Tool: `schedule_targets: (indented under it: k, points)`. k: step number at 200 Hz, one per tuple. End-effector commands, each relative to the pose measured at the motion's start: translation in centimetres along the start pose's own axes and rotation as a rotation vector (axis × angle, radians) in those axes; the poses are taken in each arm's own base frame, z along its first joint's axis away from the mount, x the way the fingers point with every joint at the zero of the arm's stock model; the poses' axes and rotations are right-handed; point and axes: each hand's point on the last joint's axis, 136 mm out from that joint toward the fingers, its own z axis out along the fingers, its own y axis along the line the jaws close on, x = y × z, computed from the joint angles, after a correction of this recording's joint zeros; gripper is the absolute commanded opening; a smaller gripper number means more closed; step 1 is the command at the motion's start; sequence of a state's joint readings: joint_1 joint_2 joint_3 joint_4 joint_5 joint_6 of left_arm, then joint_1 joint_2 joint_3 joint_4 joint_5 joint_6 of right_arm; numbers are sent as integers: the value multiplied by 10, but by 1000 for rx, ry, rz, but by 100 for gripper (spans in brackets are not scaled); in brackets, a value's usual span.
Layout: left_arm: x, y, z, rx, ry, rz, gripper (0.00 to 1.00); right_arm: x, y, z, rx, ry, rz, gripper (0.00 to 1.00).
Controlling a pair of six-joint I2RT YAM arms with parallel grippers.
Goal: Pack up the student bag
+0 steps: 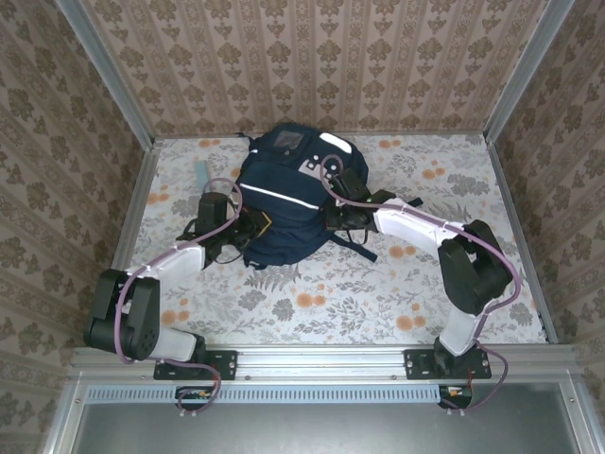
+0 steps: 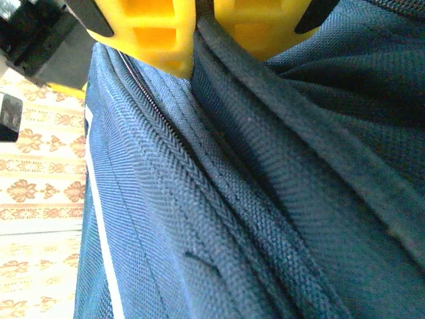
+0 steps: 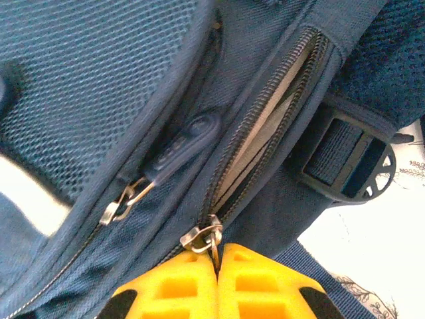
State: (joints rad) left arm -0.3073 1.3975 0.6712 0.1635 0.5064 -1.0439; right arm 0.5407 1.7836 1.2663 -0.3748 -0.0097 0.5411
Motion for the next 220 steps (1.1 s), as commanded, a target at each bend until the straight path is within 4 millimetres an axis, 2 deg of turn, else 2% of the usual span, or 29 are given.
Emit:
schedule_targets:
  k: [1, 32, 63, 109, 113, 141, 158, 186, 200, 210, 220]
  points:
    - [-11, 11, -13, -65, -28, 37, 0, -32, -61, 0, 189, -54, 90, 0]
    - [-10, 8, -16, -61, -13, 54, 0, -51, -76, 4, 225, -59, 132, 0]
    - [-9, 5, -18, -50, 2, 68, 0, -59, -84, 7, 245, -58, 130, 0]
    - [-6, 3, -18, -42, 27, 92, 0, -65, -99, -2, 308, -83, 175, 0]
    - [-5, 4, -18, -43, 31, 91, 0, -59, -102, -4, 325, -61, 180, 0]
    - [-1, 6, -20, -38, 39, 94, 0, -56, -98, -9, 305, -47, 183, 0]
    - [3, -4, -24, -1, 55, 119, 8, -48, -97, -15, 284, -34, 159, 0]
    - [9, -22, -35, 34, 79, 178, 28, -30, -100, -31, 264, -12, 80, 0]
    - [10, -25, -40, 23, 80, 204, 40, -19, -91, -35, 206, 28, 26, 0]
    - [9, -25, -44, 2, 74, 218, 47, -10, -85, -38, 161, 69, 4, 23]
    - [7, -24, -48, -22, 62, 234, 50, -5, -80, -43, 136, 82, -8, 37]
